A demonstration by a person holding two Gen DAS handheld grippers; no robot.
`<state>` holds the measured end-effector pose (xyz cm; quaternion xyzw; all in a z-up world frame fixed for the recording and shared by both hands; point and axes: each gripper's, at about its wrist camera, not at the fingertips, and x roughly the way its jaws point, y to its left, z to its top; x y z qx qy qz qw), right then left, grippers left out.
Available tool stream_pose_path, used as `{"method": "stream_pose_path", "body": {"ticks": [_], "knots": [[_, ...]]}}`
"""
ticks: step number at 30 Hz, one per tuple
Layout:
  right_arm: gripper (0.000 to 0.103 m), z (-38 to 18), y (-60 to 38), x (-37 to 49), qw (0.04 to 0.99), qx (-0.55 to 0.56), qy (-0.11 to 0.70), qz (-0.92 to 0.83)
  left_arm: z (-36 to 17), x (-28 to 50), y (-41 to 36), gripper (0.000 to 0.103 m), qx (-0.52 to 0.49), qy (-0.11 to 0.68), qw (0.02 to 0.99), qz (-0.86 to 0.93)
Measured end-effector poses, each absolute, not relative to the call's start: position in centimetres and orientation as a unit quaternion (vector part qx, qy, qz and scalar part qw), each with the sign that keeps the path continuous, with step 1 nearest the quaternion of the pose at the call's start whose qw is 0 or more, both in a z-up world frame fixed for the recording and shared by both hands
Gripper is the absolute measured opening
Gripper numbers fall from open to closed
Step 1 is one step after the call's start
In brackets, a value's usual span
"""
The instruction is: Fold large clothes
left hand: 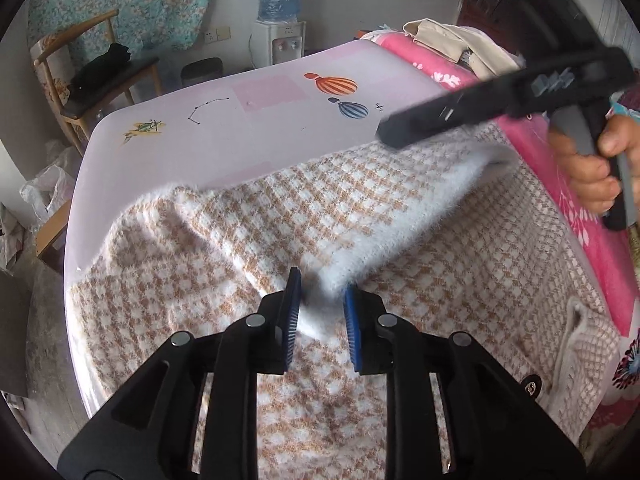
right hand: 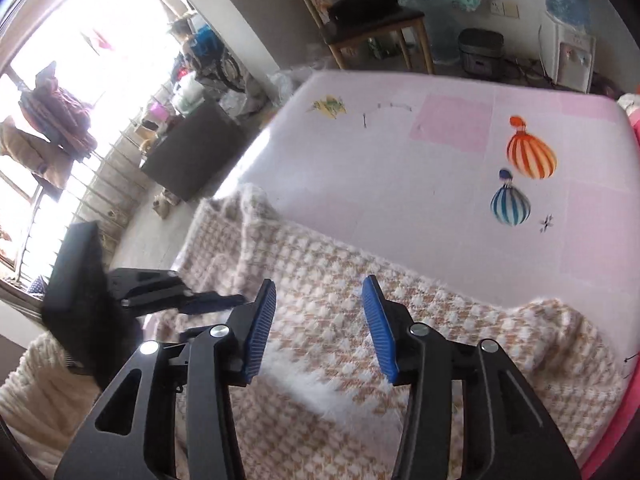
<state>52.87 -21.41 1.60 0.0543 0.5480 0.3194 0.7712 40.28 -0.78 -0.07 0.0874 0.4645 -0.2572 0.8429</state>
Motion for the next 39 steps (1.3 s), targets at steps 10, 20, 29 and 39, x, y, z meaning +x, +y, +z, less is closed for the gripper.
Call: {"method": "stream_pose_path", "body": {"ticks": [10,20,29,39], "knots": [[0.038,-1.3,-18.7,49.5,0.792,-0.075,0.54,0.276,5.2,40.4,-0.4,0.048,0.056,0.38,0.886,-0.26],[0.042,-0.8,-25.8,45.3,0.794,-0.093,0.528,0.287,-2.2,42.3,-3.9,0.05,0.178,0.429,0.857,-0.225],[0.042,3.2,-27.1,46.7,0.83,-0.054,0.496,0.251,1.3,40.9,-3.5,0.049,0.152,0.403,0.865,-0.258],[0.045,-0.4,-28.7,43.7,0.82,-0.082,0.542,0.163,1.5,37.5,-1.2,0.054,0.173,0.455,0.847,-0.214]]}}
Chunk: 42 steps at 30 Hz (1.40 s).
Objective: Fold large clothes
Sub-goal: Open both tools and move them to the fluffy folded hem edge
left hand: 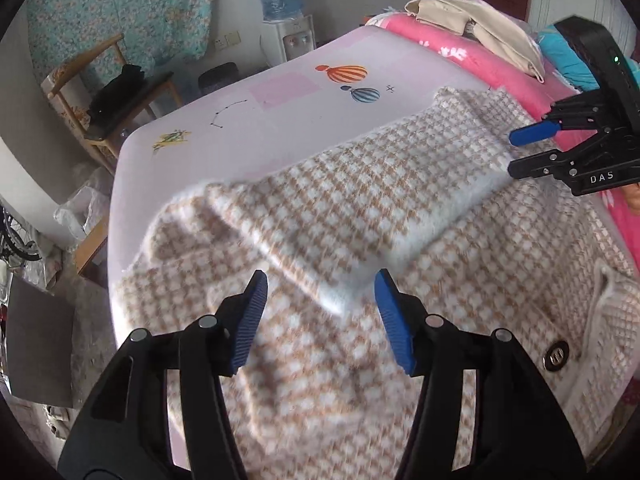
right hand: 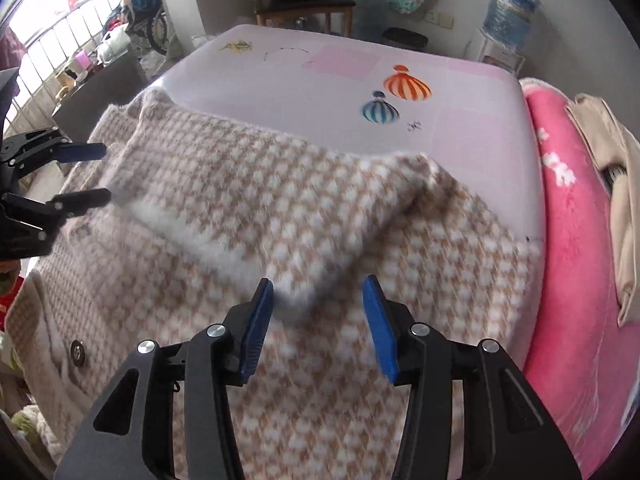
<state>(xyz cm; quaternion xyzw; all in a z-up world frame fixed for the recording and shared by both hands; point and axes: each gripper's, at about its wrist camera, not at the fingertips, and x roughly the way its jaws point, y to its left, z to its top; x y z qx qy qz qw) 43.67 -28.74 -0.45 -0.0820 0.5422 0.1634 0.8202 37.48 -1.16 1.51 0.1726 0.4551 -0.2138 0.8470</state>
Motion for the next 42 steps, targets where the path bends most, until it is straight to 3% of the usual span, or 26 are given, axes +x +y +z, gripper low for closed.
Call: {"method": "stream_pose_path", "body": {"ticks": [3,5,7,11,19,29,38,42], "knots": [[0.048,2.0,-30.9,39.8,0.834,-0.075,0.528,0.139,4.2,34.3,2.0,0.059,0.154,0.447,0.86,-0.194],[0.061,4.5,-31.5,36.9,0.848,-0.056,0.504,0.153,5.7,31.8,4.2,0.063,0.124,0.441,0.869,-0.186],[0.067,6.4,-31.8,34.0,0.856,-0.02,0.485,0.18,6.6,29.6,6.2,0.064,0.087,0.439,0.877,-0.174],[0.068,7.4,-31.1,29.2,0.846,0.038,0.48,0.227,5.8,24.8,8.8,0.064,0.02,0.448,0.881,-0.152],[0.068,2.7,-28.2,22.5,0.805,0.082,0.535,0.242,0.8,18.5,10.3,0.064,-0.021,0.462,0.882,-0.091],[0.06,-0.4,-26.8,20.7,0.803,0.094,0.551,0.206,-2.2,17.3,9.5,0.063,-0.019,0.465,0.88,-0.092],[0.06,-2.7,-26.9,21.4,0.79,0.1,0.581,0.165,-2.7,17.9,9.0,0.063,-0.003,0.493,0.869,-0.042],[0.072,-1.5,-25.9,21.2,0.805,0.063,0.569,0.157,-3.0,17.9,8.6,0.069,0.018,0.494,0.869,-0.017]]}}
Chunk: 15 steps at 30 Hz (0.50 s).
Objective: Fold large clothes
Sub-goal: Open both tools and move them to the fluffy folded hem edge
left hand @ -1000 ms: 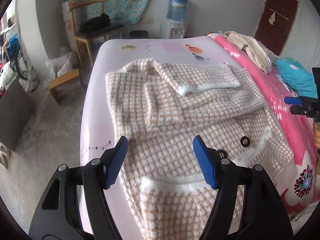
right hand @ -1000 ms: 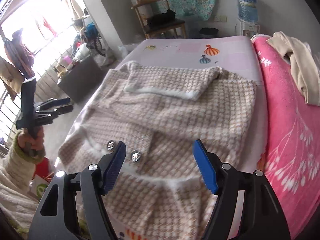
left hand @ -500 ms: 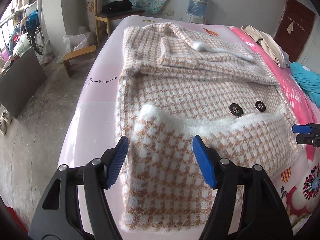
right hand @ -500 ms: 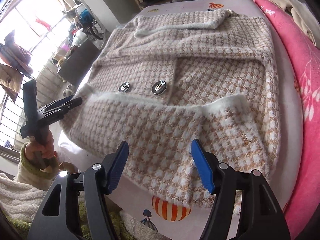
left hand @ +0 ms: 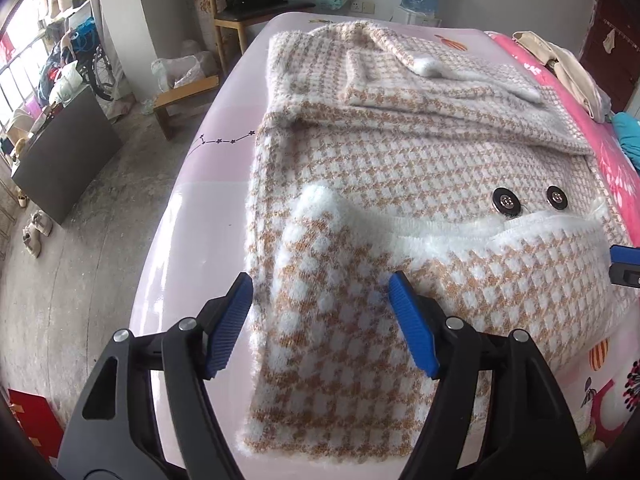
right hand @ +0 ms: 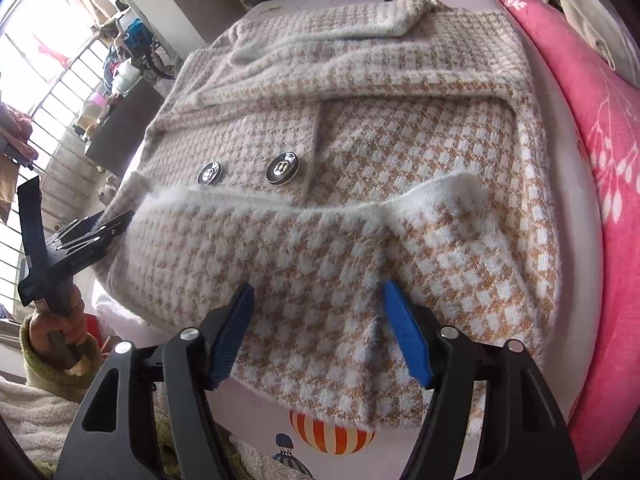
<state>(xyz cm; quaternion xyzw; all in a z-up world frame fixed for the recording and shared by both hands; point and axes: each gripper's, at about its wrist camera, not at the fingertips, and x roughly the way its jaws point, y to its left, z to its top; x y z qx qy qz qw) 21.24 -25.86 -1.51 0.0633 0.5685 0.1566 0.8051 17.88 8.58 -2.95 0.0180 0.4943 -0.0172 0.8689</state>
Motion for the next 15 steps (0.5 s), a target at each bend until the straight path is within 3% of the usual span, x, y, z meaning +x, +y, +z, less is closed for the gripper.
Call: {"method": "stream_pose_path", "body": {"ticks": [15], "knots": [[0.076,0.3,-23.3,20.3,0.845,-0.039,0.517,0.13,-2.5,17.6,7.6,0.071,0.058,0.488,0.871,0.01]]}}
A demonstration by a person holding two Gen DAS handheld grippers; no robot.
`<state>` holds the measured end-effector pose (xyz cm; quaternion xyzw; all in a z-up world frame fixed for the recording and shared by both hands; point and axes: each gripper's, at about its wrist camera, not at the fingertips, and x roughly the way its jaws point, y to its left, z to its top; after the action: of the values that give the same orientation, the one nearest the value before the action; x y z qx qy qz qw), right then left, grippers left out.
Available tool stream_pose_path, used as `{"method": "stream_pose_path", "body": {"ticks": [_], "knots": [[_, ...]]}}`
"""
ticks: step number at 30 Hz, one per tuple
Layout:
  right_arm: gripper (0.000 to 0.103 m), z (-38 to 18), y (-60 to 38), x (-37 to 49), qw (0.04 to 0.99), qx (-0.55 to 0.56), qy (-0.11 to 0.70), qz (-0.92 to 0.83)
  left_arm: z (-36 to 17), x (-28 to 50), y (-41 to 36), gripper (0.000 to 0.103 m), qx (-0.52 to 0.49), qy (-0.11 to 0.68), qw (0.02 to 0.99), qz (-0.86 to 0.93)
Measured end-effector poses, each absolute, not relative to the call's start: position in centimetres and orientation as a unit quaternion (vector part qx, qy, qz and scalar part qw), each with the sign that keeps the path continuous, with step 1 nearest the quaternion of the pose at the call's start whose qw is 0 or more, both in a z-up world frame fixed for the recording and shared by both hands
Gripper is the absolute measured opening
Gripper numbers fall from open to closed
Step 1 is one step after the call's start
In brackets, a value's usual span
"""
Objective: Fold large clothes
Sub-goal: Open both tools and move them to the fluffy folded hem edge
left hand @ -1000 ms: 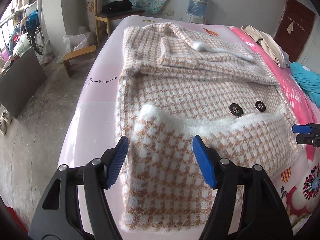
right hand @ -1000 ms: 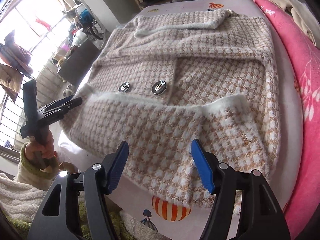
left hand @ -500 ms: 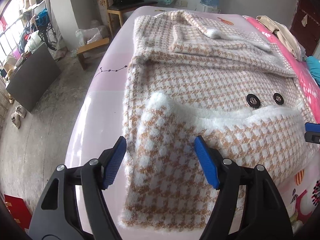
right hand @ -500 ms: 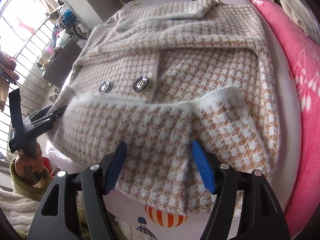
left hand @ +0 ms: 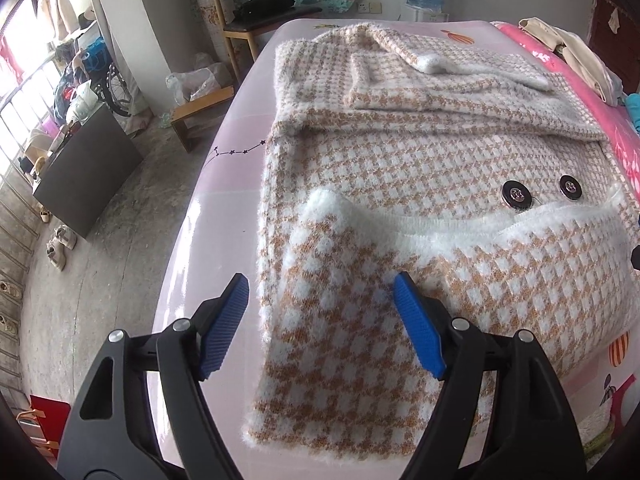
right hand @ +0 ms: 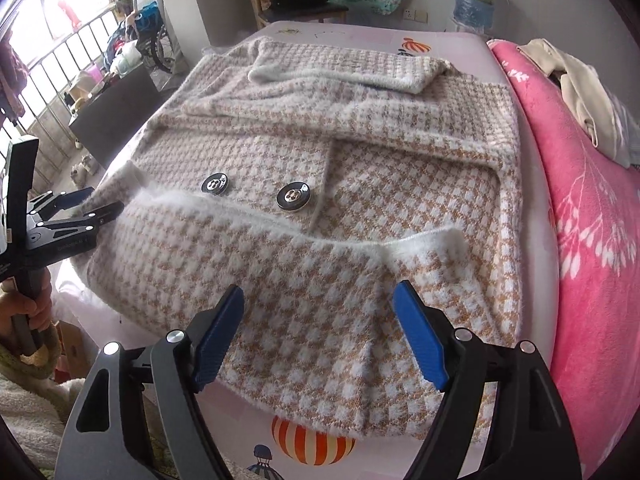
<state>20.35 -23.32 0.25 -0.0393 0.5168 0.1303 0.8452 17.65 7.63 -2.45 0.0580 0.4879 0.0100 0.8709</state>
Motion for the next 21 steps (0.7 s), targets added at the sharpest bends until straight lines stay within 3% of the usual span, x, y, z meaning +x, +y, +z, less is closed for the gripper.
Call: {"method": "stream_pose_path", "body": {"ticks": [6,13,19,21], "knots": [[0.076,-1.9,-22.4,20.1,0.84,-0.105,0.523,0.102,-2.4,17.6,7.5,0.071,0.063,0.488,0.871,0.013],[0.076,-2.8,-22.7,20.2,0.836,-0.095,0.53,0.106,-2.0,17.4,7.5,0.071,0.068,0.472,0.879,0.009],[0.076,-2.9,-22.6,20.2,0.835,-0.093,0.531,0.108,-0.2,16.3,9.3,0.071,0.008,0.424,0.902,-0.083],[0.077,-3.0,-22.6,20.2,0.835,-0.09,0.532,0.11,-0.5,16.9,10.1,0.066,-0.02,0.431,0.896,-0.106]]}}
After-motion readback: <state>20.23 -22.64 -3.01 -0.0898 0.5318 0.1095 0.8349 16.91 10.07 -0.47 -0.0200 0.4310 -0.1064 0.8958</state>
